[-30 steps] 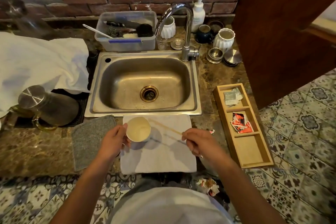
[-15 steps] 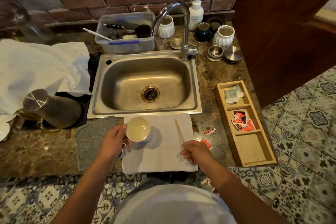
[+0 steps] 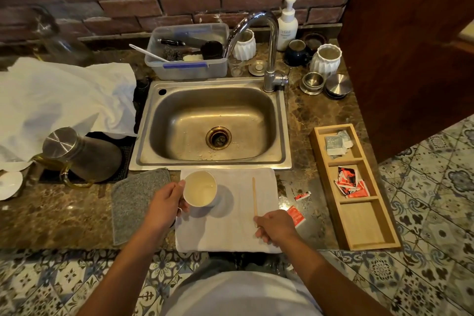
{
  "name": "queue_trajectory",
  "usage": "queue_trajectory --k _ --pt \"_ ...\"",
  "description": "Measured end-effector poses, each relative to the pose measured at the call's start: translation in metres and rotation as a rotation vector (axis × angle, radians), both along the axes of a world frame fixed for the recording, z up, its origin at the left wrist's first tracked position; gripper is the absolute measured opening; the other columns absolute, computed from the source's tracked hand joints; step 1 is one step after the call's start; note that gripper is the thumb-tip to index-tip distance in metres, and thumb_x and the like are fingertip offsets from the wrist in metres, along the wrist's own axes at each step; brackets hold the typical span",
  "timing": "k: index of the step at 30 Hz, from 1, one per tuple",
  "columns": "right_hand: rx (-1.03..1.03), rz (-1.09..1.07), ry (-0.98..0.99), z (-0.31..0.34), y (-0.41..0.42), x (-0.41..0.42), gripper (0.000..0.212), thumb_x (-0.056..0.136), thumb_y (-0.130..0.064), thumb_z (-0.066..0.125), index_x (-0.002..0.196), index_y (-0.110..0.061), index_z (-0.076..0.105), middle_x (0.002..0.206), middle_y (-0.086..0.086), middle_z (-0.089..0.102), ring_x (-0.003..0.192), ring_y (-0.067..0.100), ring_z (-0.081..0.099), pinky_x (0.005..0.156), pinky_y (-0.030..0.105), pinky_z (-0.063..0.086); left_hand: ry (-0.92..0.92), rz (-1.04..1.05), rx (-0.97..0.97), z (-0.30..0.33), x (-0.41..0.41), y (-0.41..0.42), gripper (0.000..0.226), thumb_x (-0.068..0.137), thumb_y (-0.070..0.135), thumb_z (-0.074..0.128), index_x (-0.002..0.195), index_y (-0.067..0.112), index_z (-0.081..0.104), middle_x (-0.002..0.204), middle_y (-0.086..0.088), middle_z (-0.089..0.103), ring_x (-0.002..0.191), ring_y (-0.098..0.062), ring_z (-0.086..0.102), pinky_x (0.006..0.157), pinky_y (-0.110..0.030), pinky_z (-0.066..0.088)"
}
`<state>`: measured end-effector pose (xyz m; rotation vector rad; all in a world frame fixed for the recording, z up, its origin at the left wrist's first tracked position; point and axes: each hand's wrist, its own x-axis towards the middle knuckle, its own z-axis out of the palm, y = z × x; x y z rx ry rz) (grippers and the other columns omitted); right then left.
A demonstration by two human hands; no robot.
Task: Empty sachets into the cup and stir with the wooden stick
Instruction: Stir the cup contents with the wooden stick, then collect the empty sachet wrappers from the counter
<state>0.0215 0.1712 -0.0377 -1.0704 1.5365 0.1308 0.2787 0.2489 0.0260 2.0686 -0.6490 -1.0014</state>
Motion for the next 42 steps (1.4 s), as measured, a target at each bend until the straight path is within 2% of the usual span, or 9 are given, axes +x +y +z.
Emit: queue_trajectory --k 5,11,17,21,26,28,34,38,42 --pt "-0.031 0.028 0.015 -0.002 -0.002 0.001 0.03 0.095 -0.026 0.069 0.073 -0.006 0.072 0.06 0.004 0.075 0.035 0.008 0.056 0.039 0.019 0.041 -0.025 0.014 -0.012 -0.008 0.001 0.002 0.038 0.104 0.028 0.048 0.074 0.007 0.057 0.056 -0.007 0.059 0.04 -0.004 0.051 0.052 -0.032 0.04" --pt "-0.082 0.181 0.141 -0.007 -0.002 0.003 0.035 0.095 -0.037 0.066 0.085 -0.005 0.077 0.069 0.004 0.078 0.04 0.007 0.061 0.041 0.017 0.044 -0.045 0.019 -0.029 -0.016 0.001 0.006 0.04 0.103 0.032 0.049 0.077 0.003 0.06 0.058 -0.008 0.06 0.052 -0.017 0.053 0.056 -0.037 0.043" --pt "-0.173 0.32 0.257 -0.005 -0.005 0.004 0.041 0.09 -0.054 0.066 0.079 -0.015 0.073 0.075 -0.002 0.076 0.064 0.016 0.074 0.072 0.033 0.063 0.032 0.087 -0.051 -0.013 0.0 0.007 0.045 0.1 0.039 0.052 0.081 -0.001 0.062 0.063 -0.006 0.057 0.064 -0.023 0.052 0.064 -0.041 0.044" --pt "-0.165 0.272 0.092 0.005 -0.009 -0.011 0.05 0.092 -0.054 0.063 0.075 -0.008 0.076 0.059 0.0 0.072 0.047 0.011 0.062 0.063 0.026 0.054 0.257 0.228 -0.058 -0.015 -0.009 0.018 0.057 0.1 0.056 0.041 0.083 0.006 0.064 0.062 -0.003 0.061 0.06 -0.02 0.055 0.063 -0.038 0.049" --pt "-0.326 0.07 0.078 0.008 -0.015 -0.052 0.021 0.093 -0.041 0.061 0.083 -0.024 0.07 0.071 -0.004 0.073 0.07 0.011 0.07 0.073 0.033 0.055 0.597 0.48 0.024 -0.038 -0.038 0.037 0.056 0.101 0.055 0.038 0.075 0.01 0.058 0.061 -0.008 0.054 0.049 -0.02 0.051 0.052 -0.03 0.044" --pt "-0.367 0.021 0.111 0.005 -0.017 -0.066 0.014 0.089 -0.042 0.062 0.091 -0.029 0.067 0.082 -0.008 0.074 0.077 0.01 0.069 0.078 0.037 0.06 0.509 0.37 0.065 -0.039 -0.061 0.043 0.051 0.104 0.044 0.04 0.077 0.006 0.062 0.059 -0.012 0.059 0.05 -0.023 0.052 0.055 -0.032 0.043" --pt "-0.429 0.075 0.196 -0.005 -0.013 -0.089 0.042 0.09 -0.045 0.067 0.125 -0.023 0.057 0.095 -0.003 0.072 0.08 0.017 0.071 0.075 0.036 0.06 0.312 -0.133 0.073 -0.035 -0.114 0.015 0.024 0.1 0.02 0.049 0.086 0.008 0.064 0.066 -0.013 0.065 0.057 -0.022 0.058 0.054 -0.027 0.046" --pt "-0.425 0.126 0.261 -0.006 -0.005 -0.083 0.049 0.087 -0.055 0.066 0.123 -0.024 0.056 0.096 -0.003 0.074 0.075 0.014 0.064 0.064 0.027 0.049 0.238 -0.405 0.083 -0.035 -0.139 -0.027 0.013 0.097 0.027 0.059 0.1 0.017 0.066 0.076 -0.009 0.07 0.067 -0.018 0.064 0.061 -0.029 0.055" --pt "-0.513 0.086 0.325 0.0 0.0 -0.078 0.04 0.089 -0.054 0.063 0.117 -0.026 0.061 0.093 0.0 0.076 0.084 0.023 0.071 0.064 0.027 0.044 0.028 -0.627 0.108 -0.042 -0.16 -0.076 0.013 0.095 0.031 0.056 0.103 0.026 0.066 0.076 -0.003 0.072 0.061 -0.015 0.065 0.055 -0.031 0.054"
